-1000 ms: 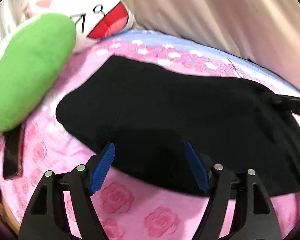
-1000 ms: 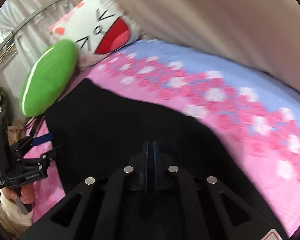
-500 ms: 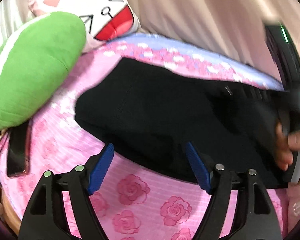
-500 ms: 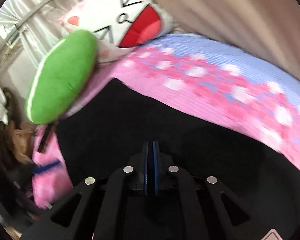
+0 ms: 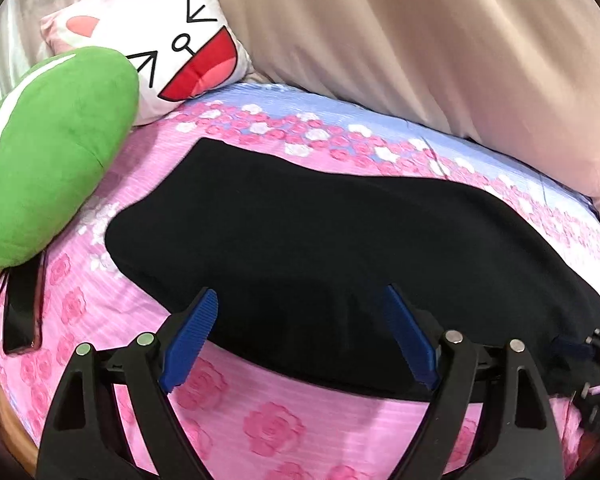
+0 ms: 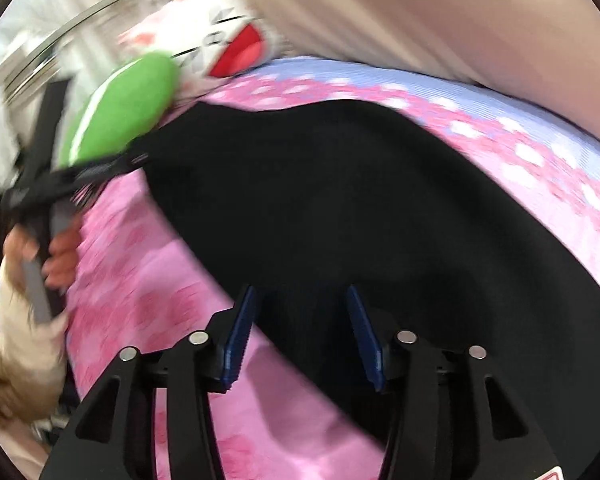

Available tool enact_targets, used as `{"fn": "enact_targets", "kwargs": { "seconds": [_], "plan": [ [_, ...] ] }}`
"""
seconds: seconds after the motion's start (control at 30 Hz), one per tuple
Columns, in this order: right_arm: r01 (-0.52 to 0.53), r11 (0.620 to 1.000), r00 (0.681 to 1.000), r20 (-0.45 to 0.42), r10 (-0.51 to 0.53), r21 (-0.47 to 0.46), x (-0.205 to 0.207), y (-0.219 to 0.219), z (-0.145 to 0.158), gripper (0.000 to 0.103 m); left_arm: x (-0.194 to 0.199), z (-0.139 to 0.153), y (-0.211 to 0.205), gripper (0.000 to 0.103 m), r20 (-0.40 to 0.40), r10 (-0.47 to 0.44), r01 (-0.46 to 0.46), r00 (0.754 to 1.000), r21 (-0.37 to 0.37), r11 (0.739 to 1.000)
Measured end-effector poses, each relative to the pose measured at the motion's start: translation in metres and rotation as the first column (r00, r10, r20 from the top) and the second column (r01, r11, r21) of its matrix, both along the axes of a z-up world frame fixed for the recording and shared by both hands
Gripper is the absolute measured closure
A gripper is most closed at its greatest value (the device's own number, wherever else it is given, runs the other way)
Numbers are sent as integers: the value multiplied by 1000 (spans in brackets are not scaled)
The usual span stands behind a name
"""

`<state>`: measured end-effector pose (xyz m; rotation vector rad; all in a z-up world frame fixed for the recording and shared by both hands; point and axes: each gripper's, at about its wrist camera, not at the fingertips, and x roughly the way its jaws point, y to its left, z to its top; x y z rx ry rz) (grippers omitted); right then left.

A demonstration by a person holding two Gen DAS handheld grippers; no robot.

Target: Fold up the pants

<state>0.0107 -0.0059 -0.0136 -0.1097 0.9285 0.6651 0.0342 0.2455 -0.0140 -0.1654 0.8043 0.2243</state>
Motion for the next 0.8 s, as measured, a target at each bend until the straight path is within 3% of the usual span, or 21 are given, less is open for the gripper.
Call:
{"fn": "enact_targets", "kwargs": {
  "seconds": [0.1, 0.17, 0.2, 0.23, 0.33, 0.4, 0.53, 0.73, 0.8],
  "plan": [
    [-63, 996, 997, 34, 65, -63, -6, 33, -11, 44, -3, 0, -6, 20, -12, -5, 6, 1000, 10, 1000],
    [-65, 992, 997, 40, 70, -113, 0, 48, -22, 71, -7, 1, -7, 20, -17, 0, 1, 1000, 24, 1000],
    [-41, 989, 996, 66, 51, -142, 4, 50, -22, 91, -8, 1, -6, 20, -22, 5, -5, 1000, 30, 1000],
    [-51, 992, 998, 39, 56, -113, 6, 48, -19, 95, -8, 1, -3, 20, -26, 12, -11, 1000, 33, 999],
    [-116, 990, 993, 17, 118, -77, -7, 38, -8, 98, -10, 4, 6, 20, -25, 30, -29, 999, 32, 999],
    [-144, 984, 990, -26, 142, -103, -11, 38, -22, 97, -8, 2, 10, 18, -31, 39, -38, 999, 34, 999],
    [-116, 993, 992, -43, 115, -4, -3, 31, -9, 88, 5, -5, 11, 18, -49, 69, -68, 996, 30, 997],
    [-89, 983, 996, -3, 91, 163, 16, 19, 34, 82, 19, -28, 15, 18, -129, 123, -109, 984, 111, 988],
    [-38, 988, 999, -19, 42, 147, 24, 8, 27, 80, 20, -41, 23, 16, -166, 142, -125, 976, 107, 986]
  ]
}}
